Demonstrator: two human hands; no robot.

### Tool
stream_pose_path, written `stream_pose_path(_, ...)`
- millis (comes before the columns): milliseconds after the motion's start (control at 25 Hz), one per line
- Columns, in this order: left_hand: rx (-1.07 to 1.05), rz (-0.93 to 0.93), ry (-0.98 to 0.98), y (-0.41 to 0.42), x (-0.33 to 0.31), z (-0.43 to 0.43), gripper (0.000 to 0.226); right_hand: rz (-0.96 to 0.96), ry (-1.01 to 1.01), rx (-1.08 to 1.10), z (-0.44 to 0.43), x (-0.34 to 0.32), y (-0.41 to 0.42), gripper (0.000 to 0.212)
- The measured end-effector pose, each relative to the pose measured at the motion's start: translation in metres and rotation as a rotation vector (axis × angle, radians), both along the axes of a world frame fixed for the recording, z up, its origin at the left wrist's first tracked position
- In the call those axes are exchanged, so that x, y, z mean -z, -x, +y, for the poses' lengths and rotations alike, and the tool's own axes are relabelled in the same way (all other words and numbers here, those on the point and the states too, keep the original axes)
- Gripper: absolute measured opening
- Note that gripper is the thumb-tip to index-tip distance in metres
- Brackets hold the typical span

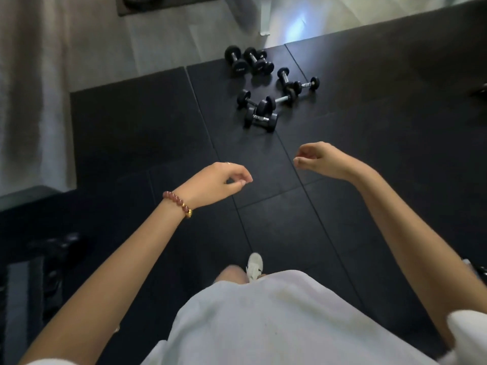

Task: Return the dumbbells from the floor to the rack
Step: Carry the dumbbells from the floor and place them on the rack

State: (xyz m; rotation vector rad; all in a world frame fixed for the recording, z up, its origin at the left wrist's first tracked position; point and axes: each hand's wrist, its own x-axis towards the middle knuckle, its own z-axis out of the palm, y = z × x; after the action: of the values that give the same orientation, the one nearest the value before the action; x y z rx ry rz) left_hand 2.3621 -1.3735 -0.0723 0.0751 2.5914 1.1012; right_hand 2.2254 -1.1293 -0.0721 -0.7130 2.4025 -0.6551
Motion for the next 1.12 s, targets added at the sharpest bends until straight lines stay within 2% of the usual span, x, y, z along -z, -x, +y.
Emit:
stream_pose_path(240, -0.023, -0.022, 0.014, 0.173, 0.011, -0.057, 0.02, -0.075, 0.058, 0.013, -0.057, 0.015, 0.17, 0.015)
stream_pose_path(360, -0.001, -0.035, 0.015, 0.279, 0.028, -0.097, 0.02, -0.264, 0.21, 0.154, -0.093, 0.035, 0.265, 0.016)
stream_pose_path(560, 0.023, -0.058, 0.043, 0.437, 0.033, -0.15, 0.02, -0.365, 0.326, 0.43, -0.136, 0.054, 0.391, 0.015)
stream_pose_path(840, -0.015, -0.172, 0.006, 0.613, 0.071, -0.172, 0.02, -0.526, 0.264, 0.512, -0.146, 0.115, 0.567, 0.018)
stream_pose_path(1120, -0.373, -0.266, -0.234, 0.766, 0.159, -0.183, 0.022, -0.558, -0.009, 0.522, -0.184, 0.255, 0.766, 0.009)
